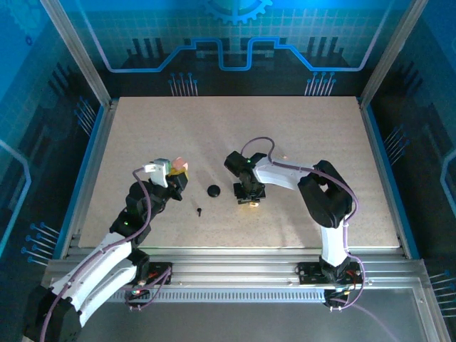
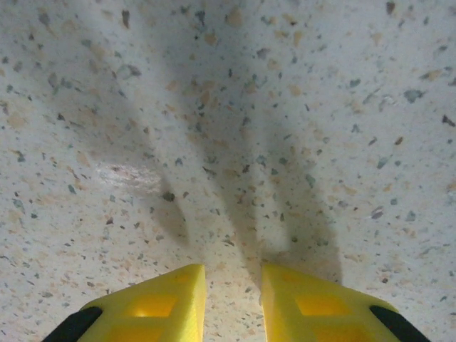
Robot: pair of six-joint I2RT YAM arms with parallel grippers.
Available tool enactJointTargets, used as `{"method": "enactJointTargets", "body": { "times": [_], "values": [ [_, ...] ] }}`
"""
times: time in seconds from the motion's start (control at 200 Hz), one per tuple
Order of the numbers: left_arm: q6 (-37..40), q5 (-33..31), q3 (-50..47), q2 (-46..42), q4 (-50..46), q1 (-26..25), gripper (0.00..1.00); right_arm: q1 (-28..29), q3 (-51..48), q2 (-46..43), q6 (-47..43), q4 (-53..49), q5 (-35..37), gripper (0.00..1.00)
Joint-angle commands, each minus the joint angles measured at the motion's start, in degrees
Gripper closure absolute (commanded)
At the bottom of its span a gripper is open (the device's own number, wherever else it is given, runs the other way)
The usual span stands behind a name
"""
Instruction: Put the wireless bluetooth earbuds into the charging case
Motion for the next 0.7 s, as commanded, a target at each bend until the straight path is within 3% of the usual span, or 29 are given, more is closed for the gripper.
{"method": "enactJointTargets", "body": {
  "times": [0.0, 0.46, 0.695],
  "values": [
    [-0.2, 0.7, -0.6, -0.1, 1.6, 0.6, 0.80, 1.0, -0.9, -2.0, 1.4, -3.1, 0.7, 0.73],
    [-0.4, 0.9, -1.0, -0.6, 1.4, 0.7, 0.80, 3.6, -7.0, -7.8, 4.1, -2.7, 1.3, 0.74],
    [-0.5, 1.2, -0.9, -0.5, 1.4, 0.6, 0.80, 2.9, -4.6, -14.2, -1.9, -5.7, 2.1, 0.72]
  ]
}}
